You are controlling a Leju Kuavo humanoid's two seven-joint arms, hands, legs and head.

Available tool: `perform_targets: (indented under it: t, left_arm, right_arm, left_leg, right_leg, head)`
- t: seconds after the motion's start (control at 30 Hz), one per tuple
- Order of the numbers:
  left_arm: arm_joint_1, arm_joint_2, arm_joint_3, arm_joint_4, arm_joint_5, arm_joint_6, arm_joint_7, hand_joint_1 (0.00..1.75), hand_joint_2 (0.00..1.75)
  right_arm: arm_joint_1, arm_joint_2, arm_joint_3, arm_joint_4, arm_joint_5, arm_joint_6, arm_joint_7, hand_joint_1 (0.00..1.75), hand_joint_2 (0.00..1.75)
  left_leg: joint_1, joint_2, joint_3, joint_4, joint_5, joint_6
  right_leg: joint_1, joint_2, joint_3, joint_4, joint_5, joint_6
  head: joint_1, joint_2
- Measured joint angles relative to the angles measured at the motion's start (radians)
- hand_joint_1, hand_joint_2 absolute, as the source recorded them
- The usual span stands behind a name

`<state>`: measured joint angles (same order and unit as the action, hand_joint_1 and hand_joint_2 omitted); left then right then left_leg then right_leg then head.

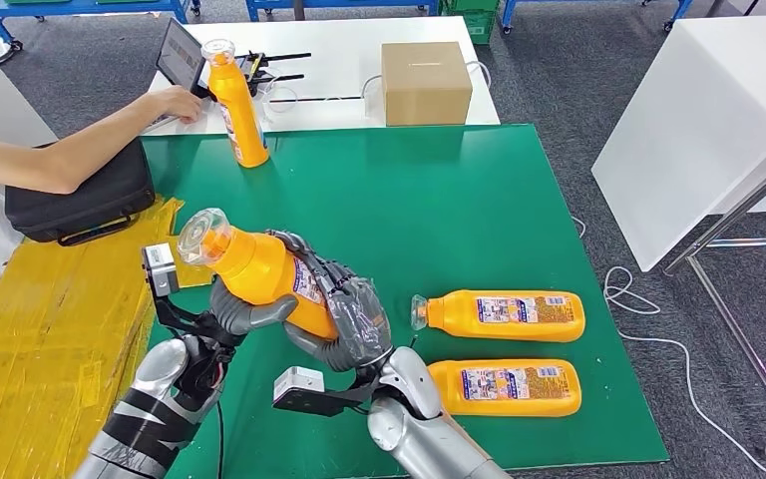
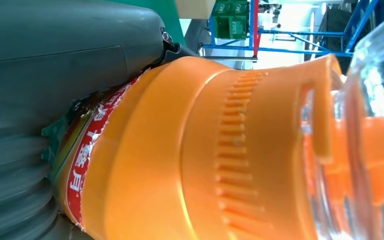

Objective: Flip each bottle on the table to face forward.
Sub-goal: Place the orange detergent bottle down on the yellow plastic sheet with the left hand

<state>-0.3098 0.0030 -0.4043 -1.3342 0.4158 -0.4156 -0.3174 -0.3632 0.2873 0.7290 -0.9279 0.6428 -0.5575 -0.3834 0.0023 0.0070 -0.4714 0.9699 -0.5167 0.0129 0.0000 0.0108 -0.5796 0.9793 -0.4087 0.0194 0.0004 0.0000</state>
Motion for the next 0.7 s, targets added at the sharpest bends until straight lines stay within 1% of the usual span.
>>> perform_targets:
  t: [0.47,0.5,0.6,0.63,0.7]
  left_arm:
    - [0.001,-0.002,0.001,0.0,0.0,0.005,0.0,1.75,1.75]
    - [0.001,-0.003,0.001,0.0,0.0,0.006,0.0,1.75,1.75]
    - [0.001,-0.004,0.001,0.0,0.0,0.007,0.001,1.75,1.75]
    - [0.001,-0.005,0.001,0.0,0.0,0.009,0.001,1.75,1.75]
    - [0.0,-0.006,0.001,0.0,0.0,0.017,0.0,1.75,1.75]
  right_arm:
    - [0.0,0.0,-0.001,0.0,0.002,-0.003,0.0,1.75,1.75]
    - [0.0,0.0,-0.001,0.0,0.003,-0.005,0.0,1.56,1.75]
    - [0.001,0.0,-0.002,0.0,0.003,-0.015,-0.001,0.25,1.75]
    - [0.002,0.0,-0.003,-0.001,0.004,-0.022,-0.002,0.0,1.75]
    - [0.008,-0.002,-0.004,-0.011,0.005,-0.038,-0.005,0.0,1.75]
  left_leg:
    - [0.0,0.0,0.0,0.0,0.0,0.0]
    - [0.0,0.0,0.0,0.0,0.0,0.0]
    - [0.0,0.0,0.0,0.0,0.0,0.0]
    - [0.0,0.0,0.0,0.0,0.0,0.0]
    - [0.0,0.0,0.0,0.0,0.0,0.0]
  right_leg:
    - [0.0,0.0,0.0,0.0,0.0,0.0]
    - [0.0,0.0,0.0,0.0,0.0,0.0]
    - [0.0,0.0,0.0,0.0,0.0,0.0]
    - [0.0,0.0,0.0,0.0,0.0,0.0]
    - [0.0,0.0,0.0,0.0,0.0,0.0]
  head:
    - [0.0,0.0]
    - [0.0,0.0]
    - [0.0,0.0]
    - [0.0,0.0]
    - [0.0,0.0]
